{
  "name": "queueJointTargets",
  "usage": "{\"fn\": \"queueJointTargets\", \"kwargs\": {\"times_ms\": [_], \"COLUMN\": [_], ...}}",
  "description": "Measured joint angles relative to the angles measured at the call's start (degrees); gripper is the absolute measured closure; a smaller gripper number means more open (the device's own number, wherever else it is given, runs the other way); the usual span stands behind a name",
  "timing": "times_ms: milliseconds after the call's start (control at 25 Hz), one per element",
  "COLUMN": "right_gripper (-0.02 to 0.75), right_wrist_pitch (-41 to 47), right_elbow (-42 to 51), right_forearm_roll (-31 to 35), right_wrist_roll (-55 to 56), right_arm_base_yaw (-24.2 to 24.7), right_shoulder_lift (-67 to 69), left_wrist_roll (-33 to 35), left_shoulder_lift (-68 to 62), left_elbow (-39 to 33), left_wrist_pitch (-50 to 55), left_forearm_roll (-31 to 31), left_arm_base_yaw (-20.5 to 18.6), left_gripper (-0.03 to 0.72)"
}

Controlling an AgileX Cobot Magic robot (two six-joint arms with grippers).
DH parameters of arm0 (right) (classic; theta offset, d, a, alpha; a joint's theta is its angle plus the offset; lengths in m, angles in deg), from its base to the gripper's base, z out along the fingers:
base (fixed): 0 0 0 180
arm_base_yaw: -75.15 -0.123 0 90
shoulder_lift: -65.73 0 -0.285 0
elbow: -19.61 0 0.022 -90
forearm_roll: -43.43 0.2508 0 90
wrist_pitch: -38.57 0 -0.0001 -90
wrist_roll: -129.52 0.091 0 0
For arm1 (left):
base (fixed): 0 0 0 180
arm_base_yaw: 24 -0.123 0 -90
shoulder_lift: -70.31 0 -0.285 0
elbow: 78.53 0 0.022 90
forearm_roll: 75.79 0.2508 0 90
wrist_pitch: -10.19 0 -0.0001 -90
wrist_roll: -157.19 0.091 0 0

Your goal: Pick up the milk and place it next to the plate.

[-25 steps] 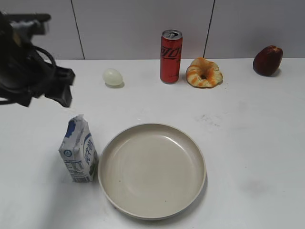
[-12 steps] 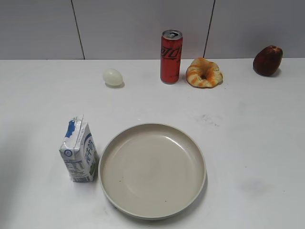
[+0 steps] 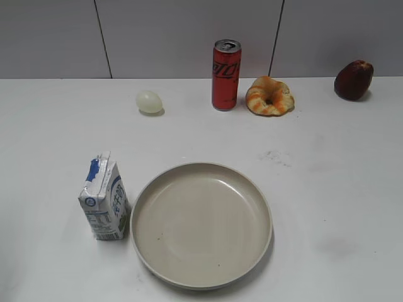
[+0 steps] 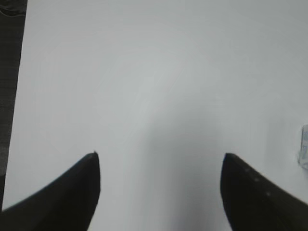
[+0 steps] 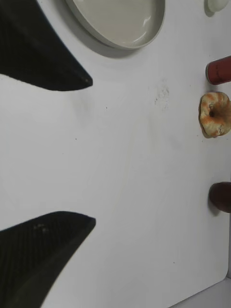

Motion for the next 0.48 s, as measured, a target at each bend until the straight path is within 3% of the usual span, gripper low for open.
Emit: {"fn": "queueJointTargets", "kwargs": {"times_ms": [480], "right_gripper": [0.15], "right_wrist_pitch": [0.0], "right_elbow": [0.0], "right_forearm_roll": [0.0], "right_wrist_roll": [0.0], "right_arm_base_yaw": [0.0], "right_shoulder_lift": [0.0], "left_wrist_roll": [0.02], "left_shoulder_lift": [34.01], "left_elbow": [-25.08], "left_wrist_pitch": [-1.97], "left_forearm_roll": [-1.03], "left_arm_base_yaw": [0.0], "left_gripper": [0.115]}}
